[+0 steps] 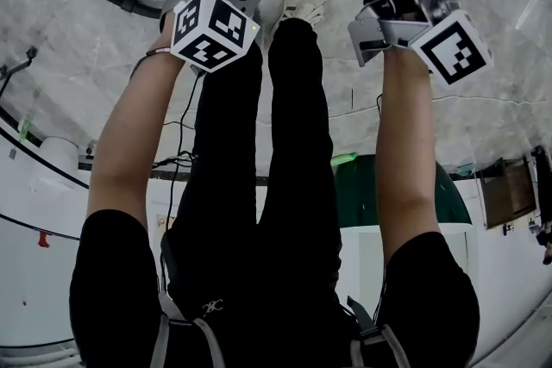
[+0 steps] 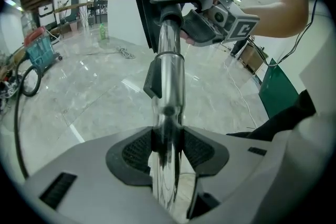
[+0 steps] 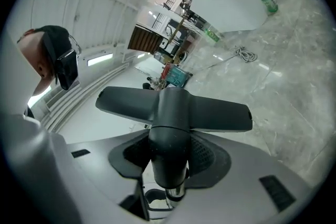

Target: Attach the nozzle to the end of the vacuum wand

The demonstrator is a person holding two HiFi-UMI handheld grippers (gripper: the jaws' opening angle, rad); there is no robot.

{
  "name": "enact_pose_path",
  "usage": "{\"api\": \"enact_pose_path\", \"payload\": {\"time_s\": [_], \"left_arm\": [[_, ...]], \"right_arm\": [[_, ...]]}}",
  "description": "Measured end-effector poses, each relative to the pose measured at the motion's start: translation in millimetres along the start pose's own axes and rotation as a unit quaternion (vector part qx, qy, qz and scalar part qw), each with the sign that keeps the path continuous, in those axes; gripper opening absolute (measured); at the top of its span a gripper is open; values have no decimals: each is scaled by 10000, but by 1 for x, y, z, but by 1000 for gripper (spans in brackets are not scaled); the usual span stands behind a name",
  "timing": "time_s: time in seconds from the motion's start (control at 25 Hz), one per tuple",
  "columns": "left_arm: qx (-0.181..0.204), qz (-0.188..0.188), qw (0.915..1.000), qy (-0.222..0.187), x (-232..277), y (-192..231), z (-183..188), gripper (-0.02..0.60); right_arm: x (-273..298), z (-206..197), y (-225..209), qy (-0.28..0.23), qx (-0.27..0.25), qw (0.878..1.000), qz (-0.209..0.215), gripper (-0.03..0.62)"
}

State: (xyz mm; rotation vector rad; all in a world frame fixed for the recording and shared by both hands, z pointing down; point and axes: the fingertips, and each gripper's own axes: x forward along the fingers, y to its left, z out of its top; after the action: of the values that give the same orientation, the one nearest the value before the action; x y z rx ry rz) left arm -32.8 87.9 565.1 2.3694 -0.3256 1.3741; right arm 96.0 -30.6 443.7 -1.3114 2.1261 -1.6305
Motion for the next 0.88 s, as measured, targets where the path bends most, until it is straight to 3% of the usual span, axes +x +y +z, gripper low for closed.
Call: {"api": "enact_pose_path", "payload": {"time_s": [0.16,0.28,0.4,0.52,0.64,0.72,0.8,0.88], "left_arm": [[-65,-75,9999,-107,-4,6,0,166],[-23,-164,9997,-201,-6,3,7,166],[-10,-173,9997,-191,-9,2,5,166],[-1,-242,9995,-218,-12,0,2,166],[22,-464,9983,-346,-17,-1,-1,166],[19,-600,9968,-526,-24,-1,0,166],[-37,-581,9967,-571,-27,2,3,166],[-91,-462,9979,-455,-25,5,2,166]], "right_arm": [[7,2,17,-102,-282,9994,169,189],[6,7,13,-215,-711,9971,-173,189],[7,4,9,-147,-744,9968,-235,189],[10,-1,10,7,-430,9990,116,189],[15,-8,17,397,-193,9957,814,189],[16,-7,30,443,-303,9916,1181,187],[16,-2,35,193,-546,9940,923,186],[17,0,23,-157,-464,9988,-49,186]]}}
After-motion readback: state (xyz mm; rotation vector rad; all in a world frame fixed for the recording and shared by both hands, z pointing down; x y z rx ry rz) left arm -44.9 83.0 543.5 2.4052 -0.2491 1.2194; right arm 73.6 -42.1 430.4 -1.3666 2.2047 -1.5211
